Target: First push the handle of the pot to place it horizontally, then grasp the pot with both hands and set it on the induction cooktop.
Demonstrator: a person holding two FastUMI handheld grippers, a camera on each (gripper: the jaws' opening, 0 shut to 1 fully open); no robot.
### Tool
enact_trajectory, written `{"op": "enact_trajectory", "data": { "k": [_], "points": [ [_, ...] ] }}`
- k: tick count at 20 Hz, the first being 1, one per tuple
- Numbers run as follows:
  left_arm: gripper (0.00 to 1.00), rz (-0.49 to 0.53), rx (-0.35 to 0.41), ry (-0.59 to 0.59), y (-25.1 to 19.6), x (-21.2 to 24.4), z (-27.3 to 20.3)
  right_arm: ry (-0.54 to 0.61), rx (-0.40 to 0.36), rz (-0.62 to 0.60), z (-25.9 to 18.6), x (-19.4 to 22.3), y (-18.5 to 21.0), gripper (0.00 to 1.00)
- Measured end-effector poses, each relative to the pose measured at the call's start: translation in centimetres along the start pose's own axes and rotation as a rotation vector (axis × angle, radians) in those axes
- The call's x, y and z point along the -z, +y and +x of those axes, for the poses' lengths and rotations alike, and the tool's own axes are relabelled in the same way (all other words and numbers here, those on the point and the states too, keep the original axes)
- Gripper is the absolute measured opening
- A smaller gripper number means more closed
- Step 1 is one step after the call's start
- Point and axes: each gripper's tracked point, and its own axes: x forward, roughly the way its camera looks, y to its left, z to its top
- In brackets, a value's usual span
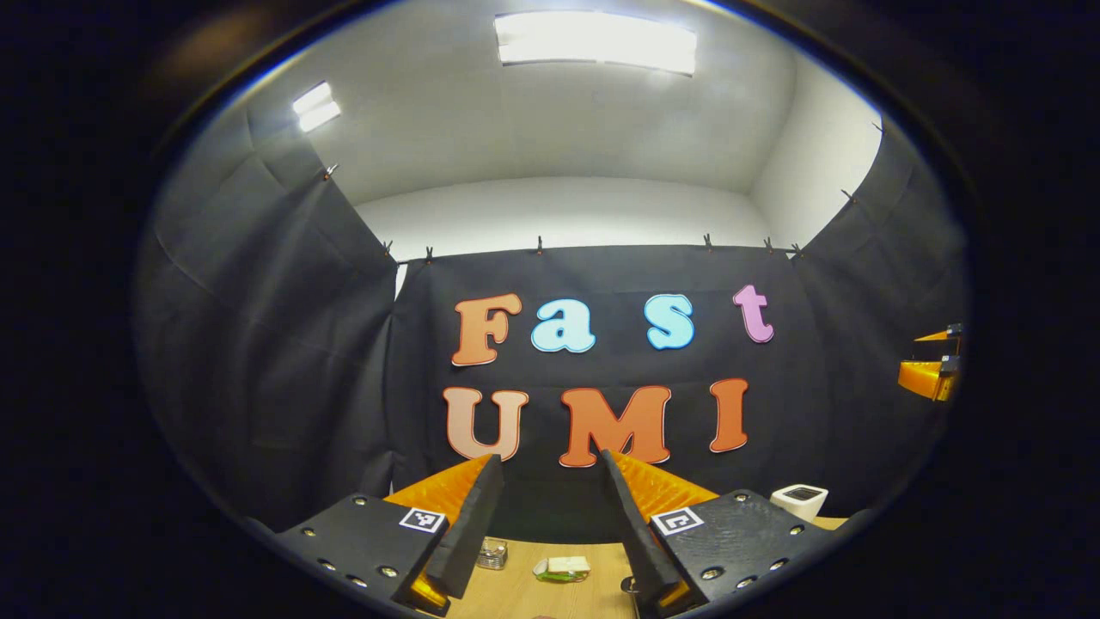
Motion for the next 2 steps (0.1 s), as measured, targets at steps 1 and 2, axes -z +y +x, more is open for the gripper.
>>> {"op": "enact_trajectory", "data": {
  "k": [1, 2],
  "points": [
    [0.72, -0.004, -0.007, 0.005, 0.21, 0.26, 0.28, 0.001, -0.002, -0.002, -0.16, -0.10, 0.10, 0.95],
    [0.71, -0.008, -0.009, 0.012, 0.24, 0.49, 0.29, 0.005, -0.006, -0.006, -0.23, -0.09, 0.31, 0.95]
  ]
}}
